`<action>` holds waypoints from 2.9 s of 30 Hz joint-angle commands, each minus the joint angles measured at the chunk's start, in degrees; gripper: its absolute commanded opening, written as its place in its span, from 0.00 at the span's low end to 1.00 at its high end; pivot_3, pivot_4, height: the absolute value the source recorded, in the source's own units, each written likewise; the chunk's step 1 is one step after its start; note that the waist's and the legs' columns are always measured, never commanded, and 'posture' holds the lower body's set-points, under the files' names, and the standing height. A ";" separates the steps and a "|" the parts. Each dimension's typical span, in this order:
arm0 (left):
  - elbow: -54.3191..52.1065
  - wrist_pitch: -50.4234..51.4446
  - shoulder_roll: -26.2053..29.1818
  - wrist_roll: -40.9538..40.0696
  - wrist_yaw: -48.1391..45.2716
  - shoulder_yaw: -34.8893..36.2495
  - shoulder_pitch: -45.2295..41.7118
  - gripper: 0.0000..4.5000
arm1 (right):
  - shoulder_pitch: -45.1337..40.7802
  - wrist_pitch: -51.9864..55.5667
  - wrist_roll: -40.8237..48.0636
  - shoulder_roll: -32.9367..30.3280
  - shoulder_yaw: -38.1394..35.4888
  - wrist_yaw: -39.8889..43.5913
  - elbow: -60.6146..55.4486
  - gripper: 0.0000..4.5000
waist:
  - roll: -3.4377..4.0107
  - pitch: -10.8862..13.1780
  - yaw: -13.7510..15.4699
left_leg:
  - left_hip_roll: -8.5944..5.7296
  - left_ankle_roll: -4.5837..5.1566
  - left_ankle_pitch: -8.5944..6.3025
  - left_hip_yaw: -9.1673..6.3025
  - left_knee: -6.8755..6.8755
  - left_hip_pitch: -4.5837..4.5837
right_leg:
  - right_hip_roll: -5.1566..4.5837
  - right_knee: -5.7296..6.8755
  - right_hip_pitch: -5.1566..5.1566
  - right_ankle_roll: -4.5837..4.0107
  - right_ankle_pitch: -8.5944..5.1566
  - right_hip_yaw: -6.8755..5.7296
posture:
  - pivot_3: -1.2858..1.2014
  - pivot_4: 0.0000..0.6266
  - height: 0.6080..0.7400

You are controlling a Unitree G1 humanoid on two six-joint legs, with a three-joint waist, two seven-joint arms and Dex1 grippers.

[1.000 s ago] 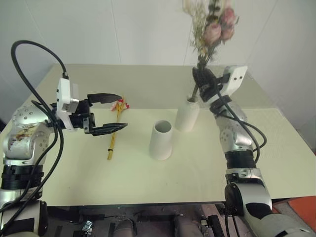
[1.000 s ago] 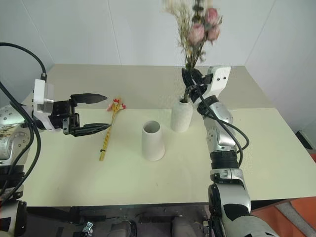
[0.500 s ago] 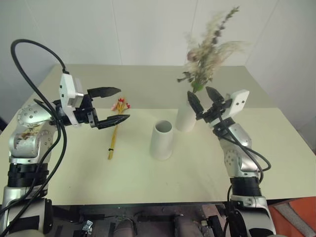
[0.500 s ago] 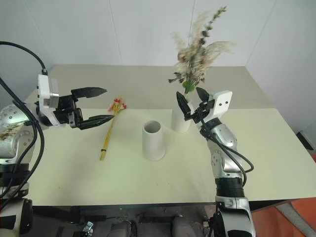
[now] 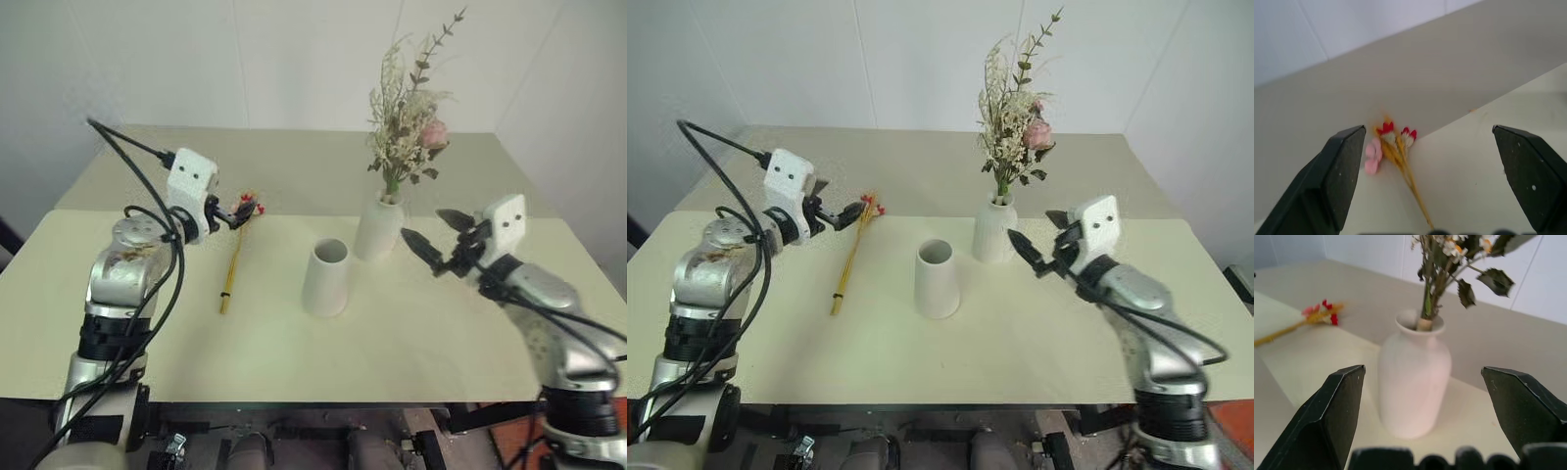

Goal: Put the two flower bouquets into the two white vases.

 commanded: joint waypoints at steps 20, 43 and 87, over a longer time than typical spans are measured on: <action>46.45 0.95 -4.64 6.54 -5.97 -13.35 -22.35 0.88 | 19.07 15.57 16.69 -18.99 -22.86 16.60 -18.82 1.00 | -0.11 0.06 0.33 | -0.28 -0.01 -0.01 -0.31 -0.04 -0.08 | -0.09 -0.14 0.02 0.02 -0.03 -0.04 | 0.52 0.24 1.00; 39.90 -42.67 -12.09 -0.34 -0.56 6.77 -16.65 0.00 | 33.03 11.12 11.63 -15.32 -31.82 17.37 -22.23 1.00 | -0.12 0.07 1.63 | -0.51 -0.02 -0.01 -0.52 -0.04 -0.10 | -0.22 -0.12 0.06 -0.07 0.10 -0.03 | 0.52 0.24 1.00; 35.30 -35.89 -23.47 -32.02 -52.19 9.43 -16.59 0.00 | 42.67 4.78 10.55 -8.08 -40.04 18.39 -22.38 1.00 | -0.12 0.06 1.50 | -0.87 0.00 -0.02 -1.03 0.44 0.18 | -0.29 -0.28 0.91 0.02 -0.28 -0.06 | 0.52 0.24 1.00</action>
